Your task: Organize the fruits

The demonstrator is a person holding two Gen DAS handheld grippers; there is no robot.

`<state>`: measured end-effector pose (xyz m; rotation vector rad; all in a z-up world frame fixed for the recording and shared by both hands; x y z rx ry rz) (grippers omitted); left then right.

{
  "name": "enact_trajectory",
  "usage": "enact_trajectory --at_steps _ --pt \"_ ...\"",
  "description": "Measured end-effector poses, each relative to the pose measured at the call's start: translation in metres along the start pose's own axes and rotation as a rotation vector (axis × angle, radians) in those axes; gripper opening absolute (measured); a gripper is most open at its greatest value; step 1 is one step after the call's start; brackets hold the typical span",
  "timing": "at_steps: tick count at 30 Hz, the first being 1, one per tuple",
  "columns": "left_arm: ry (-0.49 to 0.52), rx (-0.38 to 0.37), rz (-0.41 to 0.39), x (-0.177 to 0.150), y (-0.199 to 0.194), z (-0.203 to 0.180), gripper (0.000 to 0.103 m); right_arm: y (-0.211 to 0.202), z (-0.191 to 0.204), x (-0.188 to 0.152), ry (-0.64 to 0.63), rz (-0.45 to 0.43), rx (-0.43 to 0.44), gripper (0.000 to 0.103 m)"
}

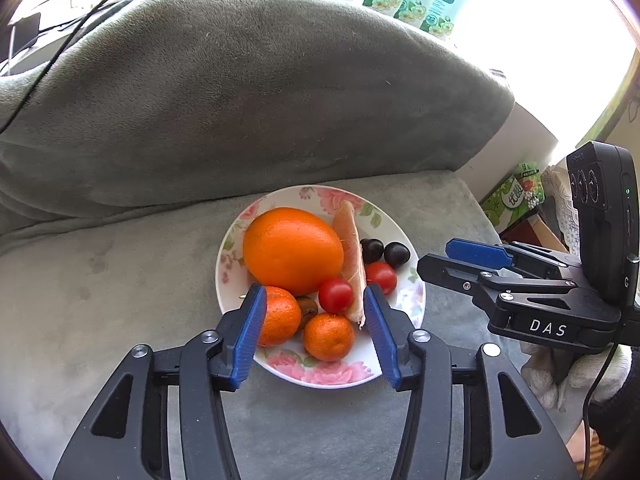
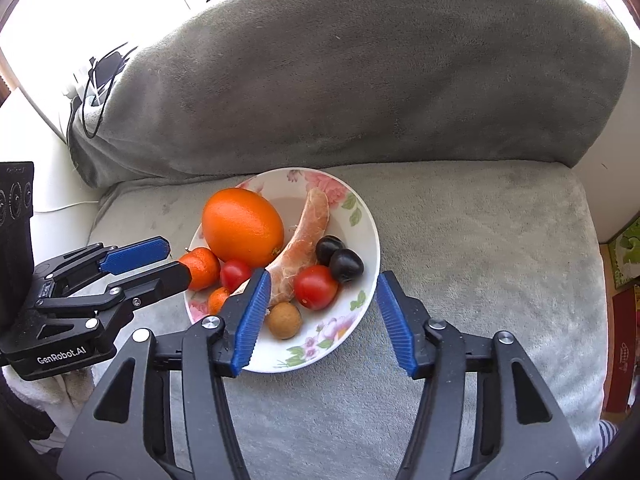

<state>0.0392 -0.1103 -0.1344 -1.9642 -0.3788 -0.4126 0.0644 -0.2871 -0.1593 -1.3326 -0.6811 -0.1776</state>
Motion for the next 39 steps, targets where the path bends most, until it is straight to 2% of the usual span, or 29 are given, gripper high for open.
enact_trajectory --at_steps 1,4,8,12,19,36,39 --pt "-0.001 0.0 0.0 0.0 0.0 0.0 0.05 0.0 0.0 0.0 0.0 0.004 -0.004 0.059" --pt "-0.005 0.003 -0.003 0.0 -0.002 0.0 0.054 -0.004 -0.001 -0.001 0.002 -0.001 -0.022 0.072" --pt "-0.008 0.012 -0.007 -0.001 -0.004 0.0 0.059 -0.009 -0.003 -0.002 0.012 -0.008 -0.025 0.072" --pt "-0.013 0.019 -0.014 -0.002 -0.01 -0.002 0.059 -0.015 0.0 -0.001 0.004 -0.011 -0.037 0.072" --pt "-0.023 0.036 -0.028 -0.004 -0.027 -0.006 0.072 -0.033 0.011 0.0 -0.023 -0.029 -0.065 0.072" --pt "-0.01 0.078 -0.069 -0.011 -0.069 -0.021 0.073 -0.071 0.019 -0.008 -0.004 -0.064 -0.117 0.073" --pt "0.003 0.092 -0.088 -0.012 -0.077 -0.025 0.073 -0.074 0.021 -0.01 -0.005 -0.068 -0.125 0.08"
Point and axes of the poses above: each gripper's, at about its wrist camera, not at the fingertips, and y roughly the way its jaws point, z to its left, x to its top, the point moved 2 cm from there along y, roughly the way its jaws point, and after that the axes turned 15 degrees about -y, right-handed, at the moved point
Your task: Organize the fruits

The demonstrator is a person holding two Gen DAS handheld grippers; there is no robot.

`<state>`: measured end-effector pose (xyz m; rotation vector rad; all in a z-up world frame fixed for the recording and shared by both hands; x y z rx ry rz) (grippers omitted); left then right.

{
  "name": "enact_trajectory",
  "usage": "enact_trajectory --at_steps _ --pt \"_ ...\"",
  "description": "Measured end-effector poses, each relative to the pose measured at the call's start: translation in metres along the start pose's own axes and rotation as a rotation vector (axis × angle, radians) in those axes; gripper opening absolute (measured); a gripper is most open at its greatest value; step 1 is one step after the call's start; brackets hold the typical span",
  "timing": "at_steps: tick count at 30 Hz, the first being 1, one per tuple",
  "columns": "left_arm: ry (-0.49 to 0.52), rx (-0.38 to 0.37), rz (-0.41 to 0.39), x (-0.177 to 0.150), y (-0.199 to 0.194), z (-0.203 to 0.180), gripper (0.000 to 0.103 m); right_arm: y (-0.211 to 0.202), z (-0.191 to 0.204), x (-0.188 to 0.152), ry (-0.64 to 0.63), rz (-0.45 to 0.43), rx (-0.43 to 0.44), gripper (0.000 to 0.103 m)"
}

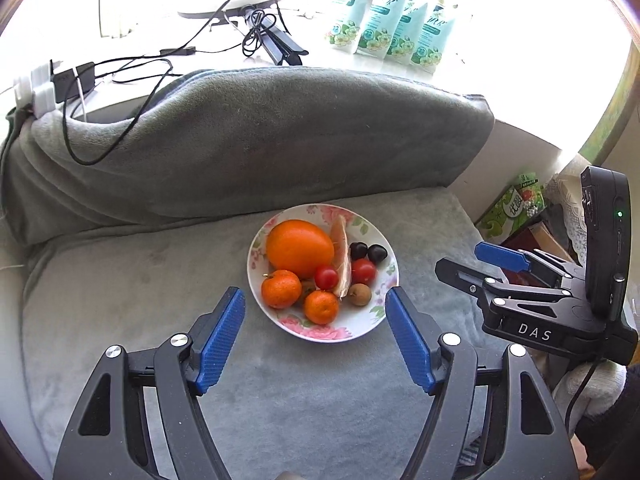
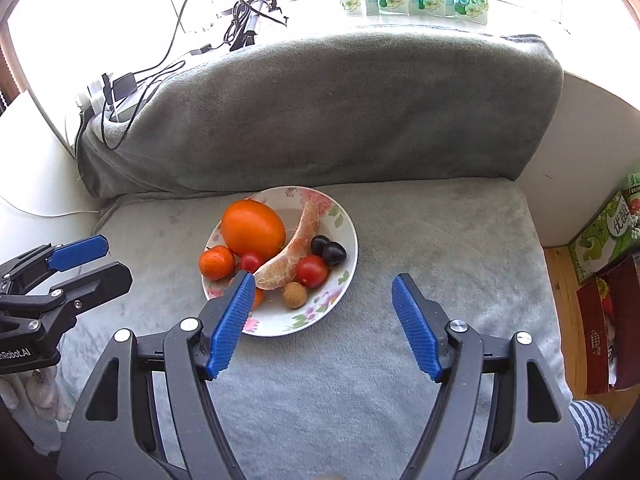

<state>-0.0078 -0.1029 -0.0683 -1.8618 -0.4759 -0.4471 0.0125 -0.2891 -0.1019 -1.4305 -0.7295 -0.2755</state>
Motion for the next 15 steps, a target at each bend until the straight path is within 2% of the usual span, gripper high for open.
enact_trajectory --at_steps 1,13,15 --pt "0.002 0.009 -0.004 0.0 -0.002 -0.001 0.073 -0.002 0.0 -0.001 0.002 -0.006 -0.003 0.083" --pt "0.006 0.052 -0.016 -0.001 -0.011 -0.005 0.073 -0.008 0.0 -0.004 0.006 -0.017 -0.009 0.083" --pt "0.005 0.054 -0.016 -0.002 -0.012 -0.004 0.08 -0.008 0.0 -0.004 0.007 -0.016 -0.009 0.083"
Point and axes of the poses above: each gripper's, at about its wrist camera, not at the fingertips, and y roughly the way its jaws point, z to its left, x to its top, the point moved 2 cm from there along y, roughly the way its jaws point, and after that the axes turned 15 degrees about -y, right-handed, at the moved point
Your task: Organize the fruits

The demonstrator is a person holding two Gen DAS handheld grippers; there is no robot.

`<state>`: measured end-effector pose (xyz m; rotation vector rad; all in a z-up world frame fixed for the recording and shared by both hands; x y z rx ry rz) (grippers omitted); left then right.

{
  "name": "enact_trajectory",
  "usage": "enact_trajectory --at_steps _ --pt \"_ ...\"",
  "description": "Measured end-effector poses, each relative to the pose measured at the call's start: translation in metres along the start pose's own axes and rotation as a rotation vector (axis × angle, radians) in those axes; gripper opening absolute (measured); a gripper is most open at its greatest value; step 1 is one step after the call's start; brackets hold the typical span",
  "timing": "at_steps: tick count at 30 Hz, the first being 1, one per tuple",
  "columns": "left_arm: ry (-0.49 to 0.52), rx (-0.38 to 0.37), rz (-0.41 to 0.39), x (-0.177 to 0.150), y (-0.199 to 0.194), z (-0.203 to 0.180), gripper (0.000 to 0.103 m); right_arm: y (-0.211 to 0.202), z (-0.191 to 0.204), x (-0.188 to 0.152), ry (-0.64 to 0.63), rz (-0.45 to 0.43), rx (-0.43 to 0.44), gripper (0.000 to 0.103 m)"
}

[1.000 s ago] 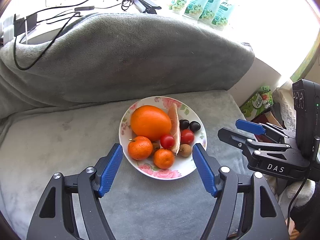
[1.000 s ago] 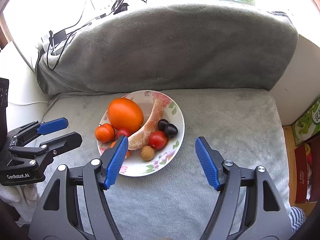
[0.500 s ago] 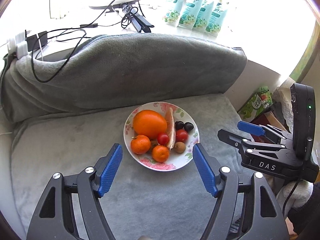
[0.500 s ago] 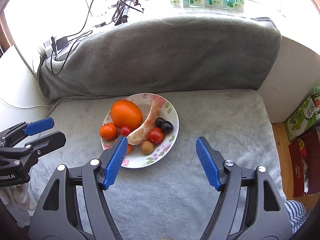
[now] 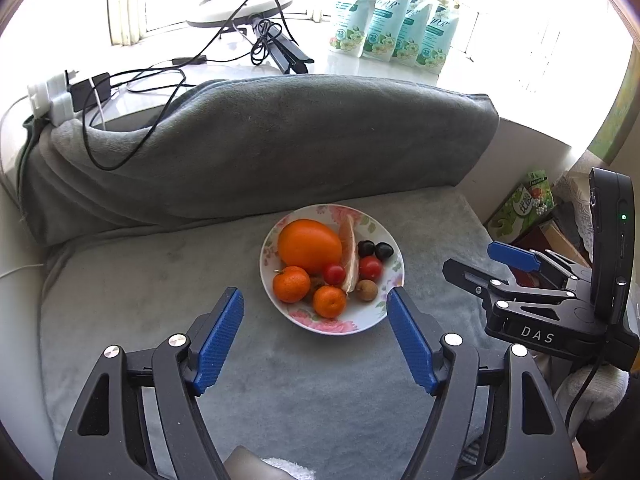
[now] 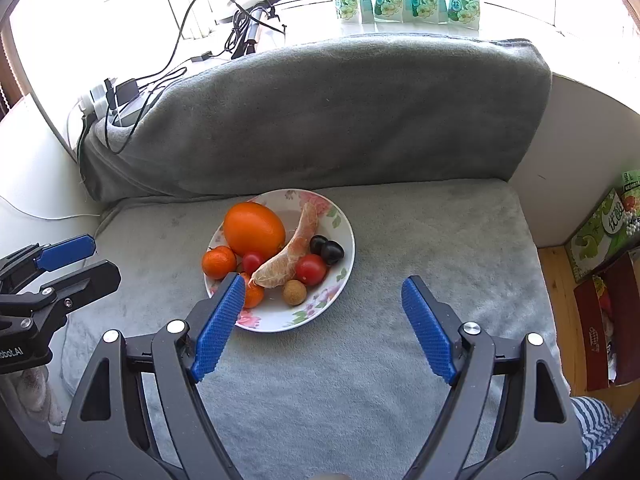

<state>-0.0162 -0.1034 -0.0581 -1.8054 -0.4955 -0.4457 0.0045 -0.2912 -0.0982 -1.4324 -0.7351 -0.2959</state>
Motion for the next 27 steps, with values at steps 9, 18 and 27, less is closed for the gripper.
enact_trajectory --at_steps 9,18,27 --pt "-0.001 0.018 -0.017 -0.001 -0.007 -0.002 0.084 -0.002 -0.001 -0.001 0.0 0.003 0.0 0.083" --pt "0.003 0.037 -0.032 -0.002 -0.011 -0.003 0.084 -0.003 -0.003 -0.004 0.001 0.009 0.0 0.083" --pt "0.003 0.049 -0.04 -0.001 -0.013 -0.003 0.084 -0.003 -0.003 -0.005 0.001 0.01 0.0 0.083"
Point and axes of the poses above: each gripper's, at about its wrist camera, not at the fingertips, and y roughly the way its jaws point, z to its left, x to its top, the point moved 2 cm from there along y, roughly the way its jaws point, and after that the axes turned 15 degrees about -y, right-handed, at the moved point
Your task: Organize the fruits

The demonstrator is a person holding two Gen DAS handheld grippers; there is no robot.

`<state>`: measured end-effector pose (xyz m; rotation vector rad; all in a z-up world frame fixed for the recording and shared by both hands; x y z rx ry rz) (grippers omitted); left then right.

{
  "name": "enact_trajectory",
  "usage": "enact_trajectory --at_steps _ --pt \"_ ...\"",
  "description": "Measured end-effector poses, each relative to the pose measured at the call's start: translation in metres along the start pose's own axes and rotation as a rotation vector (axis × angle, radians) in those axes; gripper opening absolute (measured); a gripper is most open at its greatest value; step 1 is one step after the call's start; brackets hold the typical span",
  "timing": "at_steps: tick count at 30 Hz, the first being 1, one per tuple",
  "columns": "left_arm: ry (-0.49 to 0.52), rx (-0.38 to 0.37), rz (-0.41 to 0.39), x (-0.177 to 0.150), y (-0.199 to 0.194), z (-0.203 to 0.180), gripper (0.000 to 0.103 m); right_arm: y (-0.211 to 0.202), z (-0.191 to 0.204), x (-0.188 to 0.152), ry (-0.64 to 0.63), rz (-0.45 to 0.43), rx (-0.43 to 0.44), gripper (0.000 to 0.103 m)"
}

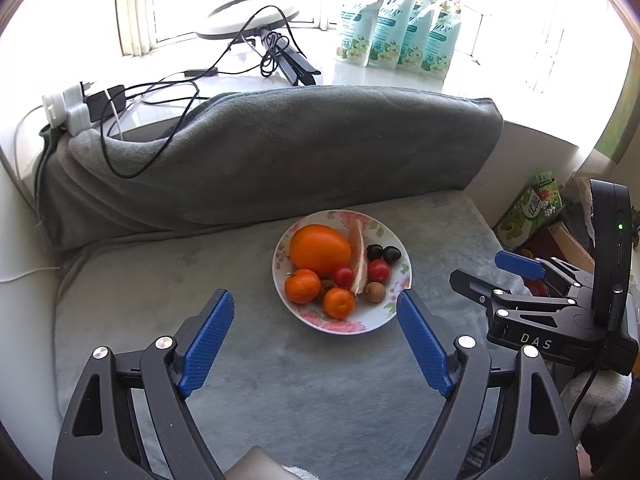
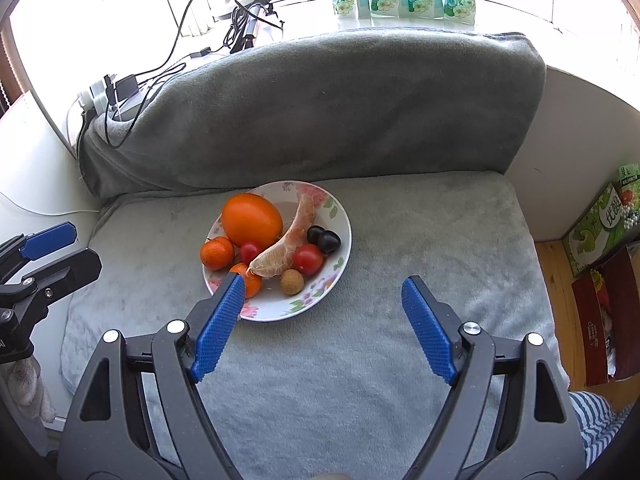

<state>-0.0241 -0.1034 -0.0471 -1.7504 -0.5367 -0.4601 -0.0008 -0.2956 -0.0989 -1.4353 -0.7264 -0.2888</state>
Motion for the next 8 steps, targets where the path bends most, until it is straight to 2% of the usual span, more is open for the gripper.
enact_trajectory --at_steps 8 --pt "-0.011 0.004 0.0 -0.0014 -0.0008 0.0013 0.084 0.0013 -0.0026 -0.0037 0.01 0.007 -0.002 0.083"
Point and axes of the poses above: each gripper's, at about its wrist camera, not at the fingertips, and y roughly the way its jaws point, z to its left, x to its top, the point moved 2 cm from there along y, roughly the way its jaws point, and after that the axes turned 15 degrees about -y, right-handed, at the moved point
